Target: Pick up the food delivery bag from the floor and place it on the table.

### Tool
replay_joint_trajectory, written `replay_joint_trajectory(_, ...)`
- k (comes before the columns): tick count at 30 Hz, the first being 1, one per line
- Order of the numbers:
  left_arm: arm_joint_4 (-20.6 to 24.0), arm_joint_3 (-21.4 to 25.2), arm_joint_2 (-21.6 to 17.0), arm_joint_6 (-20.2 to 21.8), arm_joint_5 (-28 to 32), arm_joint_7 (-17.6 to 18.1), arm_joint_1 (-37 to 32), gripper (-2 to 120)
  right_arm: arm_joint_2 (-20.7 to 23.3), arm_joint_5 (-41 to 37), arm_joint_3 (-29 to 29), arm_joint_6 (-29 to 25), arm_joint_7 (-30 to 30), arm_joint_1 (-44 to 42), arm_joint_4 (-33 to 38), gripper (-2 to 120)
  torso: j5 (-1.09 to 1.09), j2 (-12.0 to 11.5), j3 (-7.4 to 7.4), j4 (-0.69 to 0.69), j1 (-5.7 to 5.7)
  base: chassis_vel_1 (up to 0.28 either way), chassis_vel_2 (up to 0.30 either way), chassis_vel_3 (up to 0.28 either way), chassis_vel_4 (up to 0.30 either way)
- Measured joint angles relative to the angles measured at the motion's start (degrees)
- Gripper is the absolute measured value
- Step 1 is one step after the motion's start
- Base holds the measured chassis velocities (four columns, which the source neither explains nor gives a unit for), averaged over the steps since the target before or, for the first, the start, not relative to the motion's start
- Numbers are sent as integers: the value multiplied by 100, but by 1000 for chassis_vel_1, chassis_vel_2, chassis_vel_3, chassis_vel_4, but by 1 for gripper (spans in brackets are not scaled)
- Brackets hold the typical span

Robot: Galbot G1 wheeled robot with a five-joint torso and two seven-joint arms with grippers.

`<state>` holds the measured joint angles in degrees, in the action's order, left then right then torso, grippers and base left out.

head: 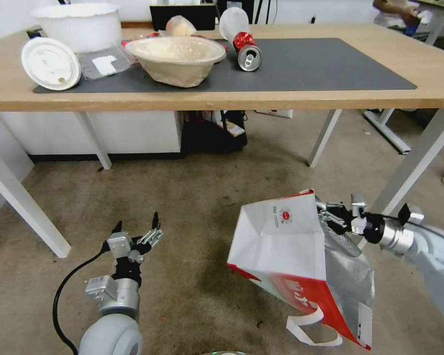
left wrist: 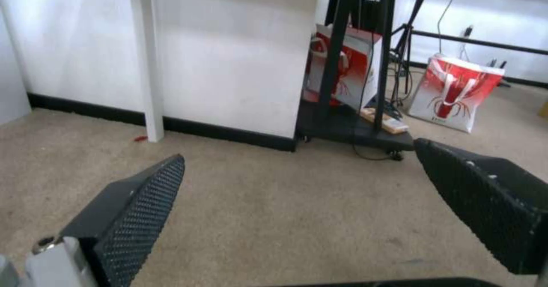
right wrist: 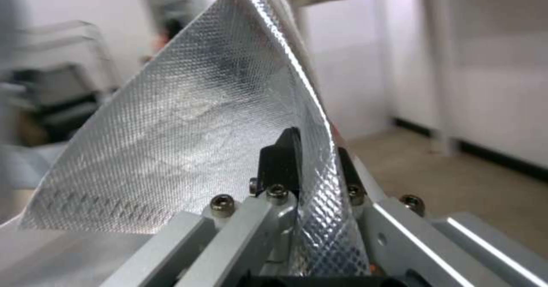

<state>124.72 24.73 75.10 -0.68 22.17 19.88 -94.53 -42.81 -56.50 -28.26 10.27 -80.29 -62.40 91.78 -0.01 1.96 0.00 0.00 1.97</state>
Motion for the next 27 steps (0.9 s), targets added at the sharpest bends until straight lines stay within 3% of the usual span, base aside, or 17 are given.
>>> replay_joint_trajectory(3, 44, 12, 26, 98, -11, 33, -9, 100, 69, -376, 91, 416, -323, -28, 248, 0, 0, 0, 0, -2, 0, 0, 0, 0, 0)
replay_joint_trajectory(7, 74, -1, 55, 110, -20, 45, -31, 100, 24, -476, 124, 576, -473, -30, 346, 0, 0, 0, 0, 0, 0, 0, 0, 0, 0)
replay_joint_trajectory(27, 147, -8, 83, 89, -36, 81, -112, 100, -49, -498, 187, 640, -535, -33, 450, 0, 1, 0, 0, 0, 0, 0, 0, 0, 0)
